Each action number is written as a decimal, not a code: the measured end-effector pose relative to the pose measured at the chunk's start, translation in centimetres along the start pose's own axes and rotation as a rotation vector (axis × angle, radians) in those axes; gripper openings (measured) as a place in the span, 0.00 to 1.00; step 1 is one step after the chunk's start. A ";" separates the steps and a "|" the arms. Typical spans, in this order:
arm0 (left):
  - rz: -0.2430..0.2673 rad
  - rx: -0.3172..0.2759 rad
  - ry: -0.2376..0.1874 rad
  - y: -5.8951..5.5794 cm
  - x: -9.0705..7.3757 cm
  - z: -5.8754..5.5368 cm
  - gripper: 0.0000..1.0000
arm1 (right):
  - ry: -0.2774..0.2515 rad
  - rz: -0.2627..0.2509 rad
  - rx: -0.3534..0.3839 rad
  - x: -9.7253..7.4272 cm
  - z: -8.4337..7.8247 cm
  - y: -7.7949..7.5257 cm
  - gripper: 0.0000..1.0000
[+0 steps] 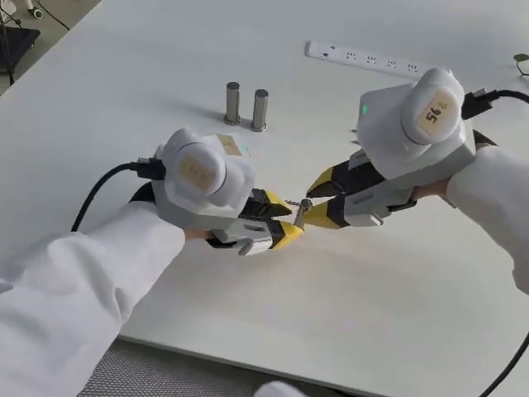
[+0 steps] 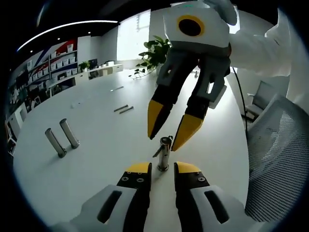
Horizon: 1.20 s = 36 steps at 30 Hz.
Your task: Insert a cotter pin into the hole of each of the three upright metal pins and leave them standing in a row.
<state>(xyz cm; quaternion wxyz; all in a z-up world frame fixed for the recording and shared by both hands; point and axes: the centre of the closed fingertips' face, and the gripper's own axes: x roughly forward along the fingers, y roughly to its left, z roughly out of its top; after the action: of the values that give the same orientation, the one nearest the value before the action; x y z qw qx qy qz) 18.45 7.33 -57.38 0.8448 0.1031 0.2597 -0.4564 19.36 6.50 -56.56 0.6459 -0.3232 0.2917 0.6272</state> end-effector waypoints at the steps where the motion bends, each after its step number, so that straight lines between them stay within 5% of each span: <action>1: -0.004 -0.006 -0.002 0.3 -0.5 0.2 0.21 | -0.008 -0.004 0.002 -0.1 0.0 -0.2 0.15; 4: -0.026 -0.009 -0.027 0.2 -1.7 1.0 0.43 | -0.023 0.004 0.035 -0.1 0.0 -0.1 0.18; 6: -0.049 -0.015 -0.004 -0.1 -2.1 0.6 0.56 | -0.023 0.001 0.038 -0.2 -0.1 0.0 0.18; 7: -0.064 0.011 0.043 -0.3 -2.5 -0.3 0.60 | -0.019 -0.003 0.035 -0.2 -0.2 -0.1 0.18; 11: -0.122 -0.039 0.053 -1.7 -3.2 -1.3 0.72 | -0.017 0.009 0.053 -0.2 -0.5 0.1 0.19; 16: -0.083 -0.035 0.075 -1.6 -3.8 -3.1 0.95 | -0.025 0.015 0.071 -0.2 -0.4 0.6 0.19; 18: -0.073 -0.082 0.043 -1.6 -4.0 -3.2 0.99 | -0.027 0.017 0.078 -0.1 -0.4 0.6 0.19; 28: -0.028 -0.152 -0.032 -1.4 -6.3 -2.3 0.99 | -0.020 0.020 0.089 -0.1 -0.7 0.9 0.16; 33: -0.064 -0.249 -0.156 -1.6 -6.7 0.2 0.99 | -0.031 0.026 0.109 0.2 -0.5 0.9 0.15; 36: -0.045 -0.240 -0.173 -1.1 -6.9 0.6 0.99 | -0.030 0.028 0.112 0.5 -0.6 0.7 0.14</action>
<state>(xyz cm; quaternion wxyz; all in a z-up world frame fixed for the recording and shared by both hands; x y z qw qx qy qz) 14.67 11.40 -53.14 0.8598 -0.0442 0.2410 -0.4481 18.65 6.35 -57.33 0.6584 -0.2734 0.3210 0.6235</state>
